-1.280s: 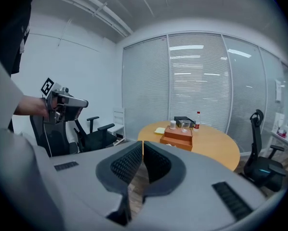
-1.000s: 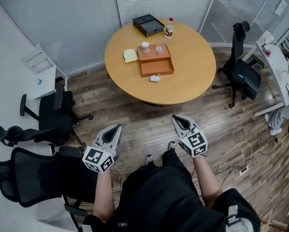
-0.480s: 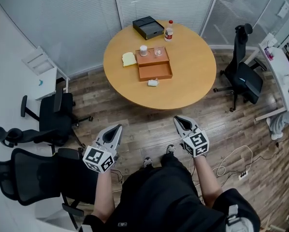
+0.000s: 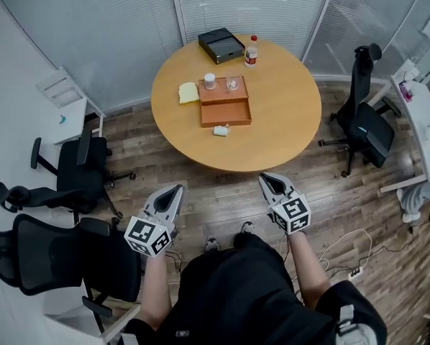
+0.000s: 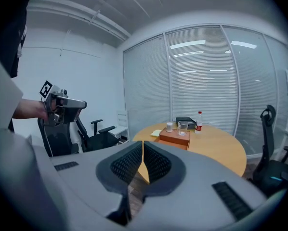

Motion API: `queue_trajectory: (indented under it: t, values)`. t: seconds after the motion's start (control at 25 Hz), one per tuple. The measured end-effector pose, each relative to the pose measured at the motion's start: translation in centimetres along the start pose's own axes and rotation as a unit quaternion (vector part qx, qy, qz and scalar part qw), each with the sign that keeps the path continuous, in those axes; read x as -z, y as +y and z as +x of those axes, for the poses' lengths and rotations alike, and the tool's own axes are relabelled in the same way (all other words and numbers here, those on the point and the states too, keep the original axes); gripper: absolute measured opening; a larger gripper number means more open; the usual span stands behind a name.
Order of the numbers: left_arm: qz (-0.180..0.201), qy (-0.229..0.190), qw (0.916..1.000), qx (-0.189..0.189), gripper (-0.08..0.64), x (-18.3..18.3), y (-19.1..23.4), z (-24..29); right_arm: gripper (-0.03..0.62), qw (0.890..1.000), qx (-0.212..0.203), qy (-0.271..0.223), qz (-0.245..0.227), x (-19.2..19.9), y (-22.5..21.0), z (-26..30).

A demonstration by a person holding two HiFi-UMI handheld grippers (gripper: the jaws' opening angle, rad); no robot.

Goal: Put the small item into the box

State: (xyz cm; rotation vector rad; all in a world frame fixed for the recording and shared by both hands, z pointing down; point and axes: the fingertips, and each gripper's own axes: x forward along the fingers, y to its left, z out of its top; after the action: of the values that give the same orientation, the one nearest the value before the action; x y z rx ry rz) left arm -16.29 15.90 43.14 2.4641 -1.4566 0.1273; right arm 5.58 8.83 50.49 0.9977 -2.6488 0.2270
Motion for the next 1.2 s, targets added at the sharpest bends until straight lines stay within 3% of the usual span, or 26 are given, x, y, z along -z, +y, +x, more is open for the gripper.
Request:
queue_trajectory:
  t: [0.72,1.2]
  values:
    - [-0.012,-0.007,0.9986,-0.051,0.006,0.1,-4.8,7.4,0.009,0.999,-0.044,0.009,-0.012,1.6,-9.2,-1.1]
    - [-0.009,-0.005,0.9994,-0.033,0.006,-0.3,-4.9,12.4,0.009,0.999,-0.034,0.002,-0.009,1.0,-13.1,-0.2]
